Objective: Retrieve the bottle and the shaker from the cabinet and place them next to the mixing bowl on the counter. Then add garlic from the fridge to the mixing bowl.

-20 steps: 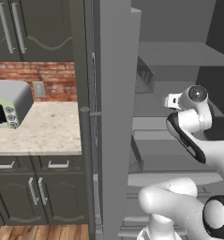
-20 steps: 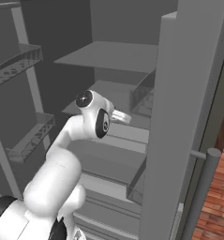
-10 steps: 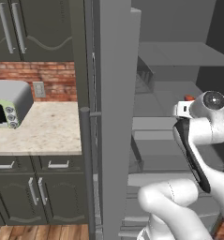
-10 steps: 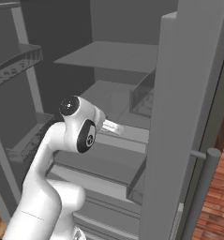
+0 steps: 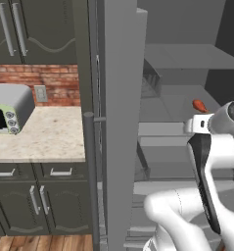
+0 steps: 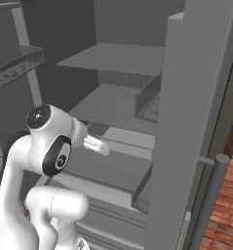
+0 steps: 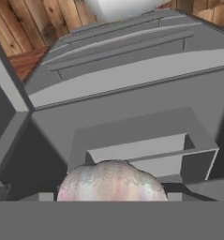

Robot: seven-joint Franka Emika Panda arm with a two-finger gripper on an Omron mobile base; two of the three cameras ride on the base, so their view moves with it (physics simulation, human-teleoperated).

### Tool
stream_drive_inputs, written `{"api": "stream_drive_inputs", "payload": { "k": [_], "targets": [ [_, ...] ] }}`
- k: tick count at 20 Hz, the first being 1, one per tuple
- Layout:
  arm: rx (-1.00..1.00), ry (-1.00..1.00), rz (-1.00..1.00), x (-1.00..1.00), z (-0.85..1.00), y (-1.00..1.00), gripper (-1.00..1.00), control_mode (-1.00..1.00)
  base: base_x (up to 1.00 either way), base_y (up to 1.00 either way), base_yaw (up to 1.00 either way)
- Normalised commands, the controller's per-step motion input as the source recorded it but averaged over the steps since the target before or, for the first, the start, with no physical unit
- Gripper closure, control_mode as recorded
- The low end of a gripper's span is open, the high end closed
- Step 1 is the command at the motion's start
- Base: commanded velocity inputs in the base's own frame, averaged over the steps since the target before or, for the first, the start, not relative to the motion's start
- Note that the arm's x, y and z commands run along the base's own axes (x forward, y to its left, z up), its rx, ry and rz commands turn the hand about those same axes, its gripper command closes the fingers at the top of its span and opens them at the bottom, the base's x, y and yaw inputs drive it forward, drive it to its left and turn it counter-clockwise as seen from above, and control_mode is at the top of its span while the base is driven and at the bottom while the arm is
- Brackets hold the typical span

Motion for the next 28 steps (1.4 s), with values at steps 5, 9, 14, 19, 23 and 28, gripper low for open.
{"api": "stream_drive_inputs", "payload": {
  "k": [5, 9, 14, 19, 23, 28],
  "targets": [
    [0.04, 0.01, 0.01, -0.75, 0.43, 0.21, 1.00, -1.00, 0.00, 0.00, 0.00],
    [0.00, -0.01, 0.00, -0.59, 0.00, 0.42, 1.00, -1.00, 0.00, 0.00, 0.00],
    [0.00, 0.00, -0.01, -0.12, 0.00, 0.08, 1.00, -1.00, 0.00, 0.00, 0.00],
    [0.00, 0.00, -0.01, -0.13, 0.00, 0.00, 1.00, 1.00, -0.20, 0.00, 0.00],
    [0.00, 0.00, 0.00, 0.00, 0.00, 0.00, 1.00, 1.00, -0.71, 0.24, 0.00],
    [0.00, 0.00, 0.00, 0.00, 0.00, 0.00, 1.00, 1.00, -0.69, 0.51, 0.02]
  ]
}}
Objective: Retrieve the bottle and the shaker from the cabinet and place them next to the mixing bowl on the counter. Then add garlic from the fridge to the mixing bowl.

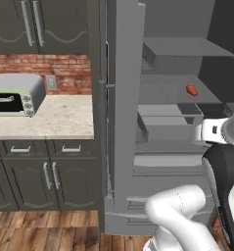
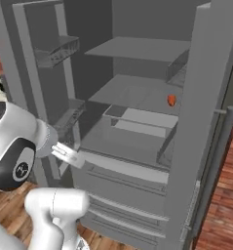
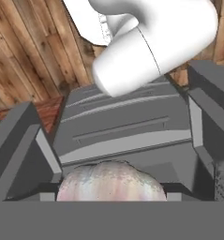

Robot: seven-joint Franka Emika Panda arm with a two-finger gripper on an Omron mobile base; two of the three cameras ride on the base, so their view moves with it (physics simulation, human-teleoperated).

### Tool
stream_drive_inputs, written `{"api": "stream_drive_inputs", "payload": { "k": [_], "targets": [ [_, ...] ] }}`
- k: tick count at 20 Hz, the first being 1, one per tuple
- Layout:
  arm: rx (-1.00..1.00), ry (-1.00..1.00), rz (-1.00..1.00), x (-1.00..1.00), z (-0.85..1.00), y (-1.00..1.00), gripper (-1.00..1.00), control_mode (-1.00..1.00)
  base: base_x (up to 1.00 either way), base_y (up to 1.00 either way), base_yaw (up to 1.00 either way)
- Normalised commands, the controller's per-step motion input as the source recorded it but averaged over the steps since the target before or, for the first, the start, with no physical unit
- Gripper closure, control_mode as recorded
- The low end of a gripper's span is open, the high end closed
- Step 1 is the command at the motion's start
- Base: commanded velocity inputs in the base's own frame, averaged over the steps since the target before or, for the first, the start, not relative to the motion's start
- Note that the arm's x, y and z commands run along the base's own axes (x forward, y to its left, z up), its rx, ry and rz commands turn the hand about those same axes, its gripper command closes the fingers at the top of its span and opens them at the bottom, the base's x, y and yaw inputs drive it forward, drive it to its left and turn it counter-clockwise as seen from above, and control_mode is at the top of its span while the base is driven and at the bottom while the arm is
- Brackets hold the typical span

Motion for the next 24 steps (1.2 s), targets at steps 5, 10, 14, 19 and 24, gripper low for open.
{"api": "stream_drive_inputs", "payload": {
  "k": [5, 10, 14, 19, 24],
  "targets": [
    [0.00, 0.00, 0.00, 0.00, 0.00, 0.00, 1.00, 1.00, -0.53, 0.71, 0.26],
    [0.00, 0.00, 0.00, 0.00, 0.00, 0.00, 1.00, 1.00, -0.59, 0.71, 0.59],
    [0.00, 0.00, 0.00, 0.00, 0.00, 0.00, 1.00, 1.00, -0.69, 0.68, 0.68],
    [0.00, 0.00, 0.00, 0.00, 0.00, 0.00, 1.00, 1.00, -0.31, 0.73, 0.68],
    [0.00, 0.00, 0.00, 0.00, 0.00, 0.00, 1.00, 1.00, 0.00, 0.59, 0.75]
  ]
}}
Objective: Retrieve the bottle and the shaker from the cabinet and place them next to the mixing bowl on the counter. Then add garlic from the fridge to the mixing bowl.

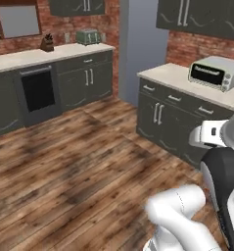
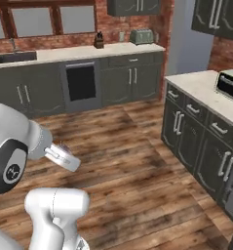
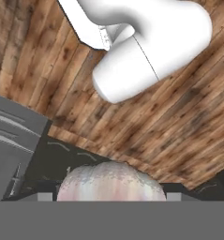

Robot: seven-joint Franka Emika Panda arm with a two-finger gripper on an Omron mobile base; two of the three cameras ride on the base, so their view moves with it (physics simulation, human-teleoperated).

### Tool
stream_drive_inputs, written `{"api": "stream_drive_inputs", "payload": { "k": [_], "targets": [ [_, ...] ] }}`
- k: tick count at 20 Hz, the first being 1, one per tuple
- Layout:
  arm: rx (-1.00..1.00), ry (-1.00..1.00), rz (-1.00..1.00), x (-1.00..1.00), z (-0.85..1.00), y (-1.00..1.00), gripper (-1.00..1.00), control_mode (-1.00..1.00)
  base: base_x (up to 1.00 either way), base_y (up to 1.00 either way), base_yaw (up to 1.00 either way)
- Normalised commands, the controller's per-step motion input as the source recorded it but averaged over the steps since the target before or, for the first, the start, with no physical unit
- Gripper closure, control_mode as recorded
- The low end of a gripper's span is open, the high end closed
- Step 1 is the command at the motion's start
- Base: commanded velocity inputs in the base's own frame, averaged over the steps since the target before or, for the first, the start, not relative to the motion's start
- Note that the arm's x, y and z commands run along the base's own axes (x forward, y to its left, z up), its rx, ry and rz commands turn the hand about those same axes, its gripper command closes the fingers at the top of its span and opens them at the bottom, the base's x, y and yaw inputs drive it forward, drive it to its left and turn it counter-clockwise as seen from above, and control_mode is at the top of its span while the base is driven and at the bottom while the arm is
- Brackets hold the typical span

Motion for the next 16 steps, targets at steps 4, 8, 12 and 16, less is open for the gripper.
{"api": "stream_drive_inputs", "payload": {
  "k": [4, 8, 12, 16],
  "targets": [
    [0.00, 0.00, 0.00, 0.00, 0.00, 0.00, 1.00, 1.00, 0.00, 0.51, 0.77],
    [0.00, 0.00, 0.00, 0.00, 0.00, 0.00, 1.00, 1.00, 0.26, 0.12, 0.65],
    [0.00, 0.00, 0.00, 0.00, 0.00, 0.00, 1.00, 1.00, 0.78, -0.16, 0.34],
    [0.00, 0.00, 0.00, 0.00, 0.00, 0.00, 1.00, 1.00, 1.00, -0.04, 0.13]
  ]
}}
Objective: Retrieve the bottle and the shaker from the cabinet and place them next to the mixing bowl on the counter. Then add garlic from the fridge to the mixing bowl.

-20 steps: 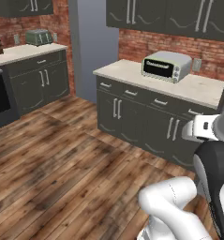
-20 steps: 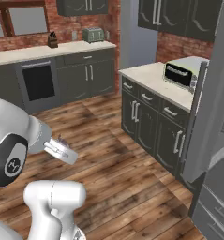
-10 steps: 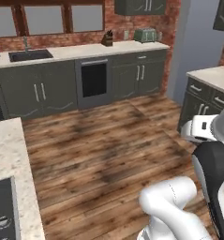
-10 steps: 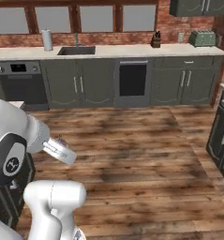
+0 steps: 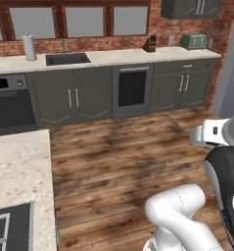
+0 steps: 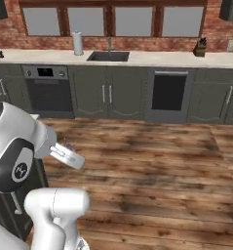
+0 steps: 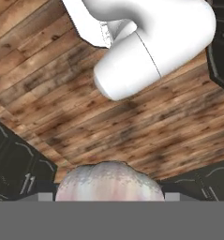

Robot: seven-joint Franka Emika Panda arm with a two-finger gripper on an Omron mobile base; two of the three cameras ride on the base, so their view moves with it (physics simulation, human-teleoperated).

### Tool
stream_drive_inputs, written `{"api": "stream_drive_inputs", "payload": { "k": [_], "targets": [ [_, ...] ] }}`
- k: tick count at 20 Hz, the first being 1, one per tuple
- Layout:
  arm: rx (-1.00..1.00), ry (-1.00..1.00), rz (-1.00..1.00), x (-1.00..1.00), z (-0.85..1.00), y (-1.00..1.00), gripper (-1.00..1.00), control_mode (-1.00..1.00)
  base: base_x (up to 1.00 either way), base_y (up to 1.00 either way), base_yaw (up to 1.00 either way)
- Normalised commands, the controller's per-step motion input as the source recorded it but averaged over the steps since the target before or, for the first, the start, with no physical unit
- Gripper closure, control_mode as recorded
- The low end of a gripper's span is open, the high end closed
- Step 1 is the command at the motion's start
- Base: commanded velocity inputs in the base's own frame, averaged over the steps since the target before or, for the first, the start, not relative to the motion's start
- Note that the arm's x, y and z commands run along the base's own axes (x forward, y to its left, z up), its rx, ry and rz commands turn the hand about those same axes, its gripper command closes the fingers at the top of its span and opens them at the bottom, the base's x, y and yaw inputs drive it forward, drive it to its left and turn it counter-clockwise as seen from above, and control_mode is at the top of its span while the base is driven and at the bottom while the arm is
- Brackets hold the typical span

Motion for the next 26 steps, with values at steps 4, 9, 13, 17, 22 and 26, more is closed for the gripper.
{"api": "stream_drive_inputs", "payload": {
  "k": [4, 9, 13, 17, 22, 26],
  "targets": [
    [0.00, 0.00, 0.00, 0.00, 0.00, 0.00, 1.00, 1.00, 1.00, -0.02, 0.08],
    [0.00, 0.00, 0.00, 0.00, 0.00, 0.00, 1.00, 1.00, 1.00, -0.08, 0.09],
    [0.00, 0.00, 0.00, 0.00, 0.00, 0.00, 1.00, 1.00, 1.00, -0.09, 0.11],
    [0.00, 0.00, 0.00, 0.00, 0.00, 0.00, 1.00, 1.00, 1.00, -0.07, 0.12],
    [0.00, 0.00, 0.00, 0.00, 0.00, 0.00, 1.00, 1.00, 1.00, -0.07, 0.09],
    [0.00, 0.00, 0.00, 0.00, 0.00, 0.00, 1.00, 1.00, 1.00, 0.00, 0.02]
  ]
}}
